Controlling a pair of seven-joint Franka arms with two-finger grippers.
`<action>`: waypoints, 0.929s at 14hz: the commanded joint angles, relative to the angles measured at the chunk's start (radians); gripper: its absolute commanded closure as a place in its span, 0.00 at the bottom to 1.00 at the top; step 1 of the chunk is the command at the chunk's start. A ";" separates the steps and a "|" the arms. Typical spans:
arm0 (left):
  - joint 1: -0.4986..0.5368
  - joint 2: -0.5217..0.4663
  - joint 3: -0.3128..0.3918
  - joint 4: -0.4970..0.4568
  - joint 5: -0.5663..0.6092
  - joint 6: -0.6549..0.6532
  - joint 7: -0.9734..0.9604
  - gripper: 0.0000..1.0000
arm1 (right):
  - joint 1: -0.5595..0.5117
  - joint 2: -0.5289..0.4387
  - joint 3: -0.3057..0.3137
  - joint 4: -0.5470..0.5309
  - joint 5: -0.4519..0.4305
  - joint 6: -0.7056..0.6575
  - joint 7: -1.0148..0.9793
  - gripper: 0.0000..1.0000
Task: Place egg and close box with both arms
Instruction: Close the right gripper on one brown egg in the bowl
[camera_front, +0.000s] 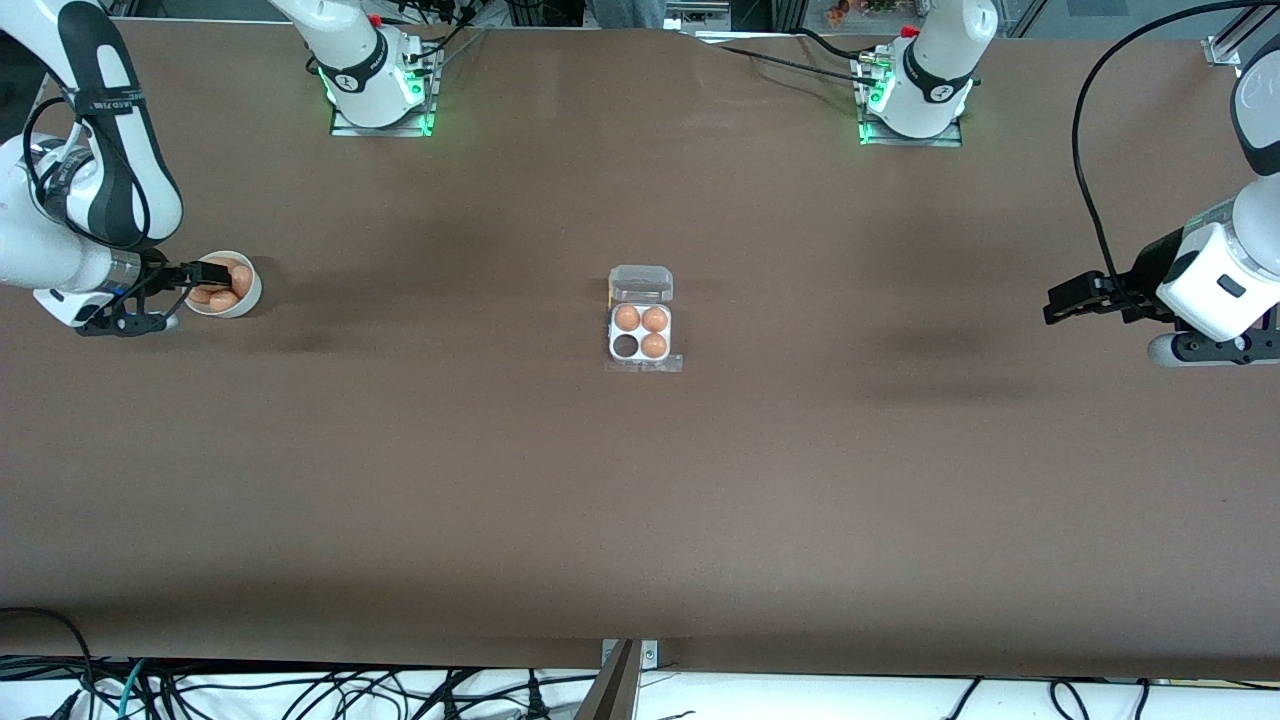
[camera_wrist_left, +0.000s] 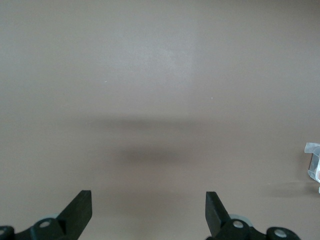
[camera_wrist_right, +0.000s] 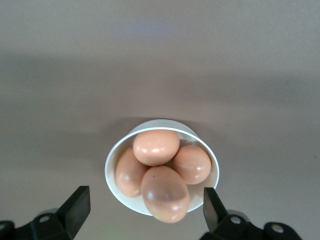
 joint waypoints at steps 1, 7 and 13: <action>0.011 0.007 -0.005 0.019 -0.017 -0.019 0.024 0.00 | -0.020 0.023 -0.005 -0.008 0.018 0.022 -0.039 0.00; 0.011 0.007 -0.005 0.019 -0.017 -0.019 0.022 0.00 | -0.022 0.028 -0.005 -0.006 0.019 0.007 -0.039 0.24; 0.011 0.007 -0.006 0.019 -0.017 -0.019 0.022 0.00 | -0.020 0.028 -0.005 -0.005 0.019 -0.022 -0.038 0.47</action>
